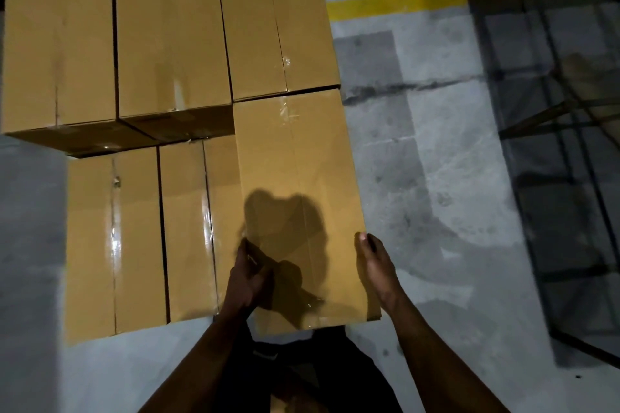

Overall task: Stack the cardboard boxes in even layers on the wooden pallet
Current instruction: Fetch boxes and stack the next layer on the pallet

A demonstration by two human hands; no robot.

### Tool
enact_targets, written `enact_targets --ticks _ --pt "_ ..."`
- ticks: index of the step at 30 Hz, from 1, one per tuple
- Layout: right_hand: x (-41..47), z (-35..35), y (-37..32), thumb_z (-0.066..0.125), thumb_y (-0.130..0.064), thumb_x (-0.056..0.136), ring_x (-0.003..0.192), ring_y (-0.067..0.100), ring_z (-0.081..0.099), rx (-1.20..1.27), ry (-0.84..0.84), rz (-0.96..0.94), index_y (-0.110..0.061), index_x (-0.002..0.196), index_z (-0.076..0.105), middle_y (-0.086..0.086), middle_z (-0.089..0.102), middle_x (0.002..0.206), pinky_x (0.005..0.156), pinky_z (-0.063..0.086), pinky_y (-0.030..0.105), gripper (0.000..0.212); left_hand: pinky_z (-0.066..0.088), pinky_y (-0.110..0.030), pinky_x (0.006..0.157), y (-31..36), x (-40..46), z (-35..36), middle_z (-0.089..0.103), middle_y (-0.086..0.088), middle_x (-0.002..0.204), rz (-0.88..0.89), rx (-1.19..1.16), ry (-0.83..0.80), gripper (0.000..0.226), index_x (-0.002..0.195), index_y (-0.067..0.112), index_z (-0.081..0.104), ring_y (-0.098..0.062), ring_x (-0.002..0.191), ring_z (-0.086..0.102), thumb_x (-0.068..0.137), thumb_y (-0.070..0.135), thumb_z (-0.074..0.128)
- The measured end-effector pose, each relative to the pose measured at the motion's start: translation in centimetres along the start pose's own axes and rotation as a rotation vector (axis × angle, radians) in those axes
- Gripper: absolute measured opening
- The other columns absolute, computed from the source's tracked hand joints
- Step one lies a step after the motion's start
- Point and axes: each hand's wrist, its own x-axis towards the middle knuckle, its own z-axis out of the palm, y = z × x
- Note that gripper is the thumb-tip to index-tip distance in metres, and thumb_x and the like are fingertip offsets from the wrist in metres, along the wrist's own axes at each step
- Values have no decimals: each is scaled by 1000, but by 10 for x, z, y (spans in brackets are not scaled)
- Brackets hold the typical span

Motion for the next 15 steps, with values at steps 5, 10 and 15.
enact_targets --ticks 5,10,15 --pt "49 -6 19 14 -83 91 122 29 65 310 -281 164 -22 144 58 6 69 132 113 44 52 92 52 -23 87 -7 18 4 52 17 137 -11 -55 -29 85 156 42 22 -4 118 57 87 49 73" --pt "76 -4 42 20 -88 86 117 39 67 391 -358 278 -20 142 60 17 69 130 109 47 56 97 56 -47 96 -33 29 5 49 11 142 -5 -47 -46 91 157 50 16 -17 121 58 84 62 68" --pt "83 -5 61 17 -86 88 122 40 64 412 -374 379 -23 142 58 16 67 134 111 44 57 93 53 -45 93 -44 37 15 54 4 135 -73 -85 42 73 159 45 21 -23 120 56 100 40 63"
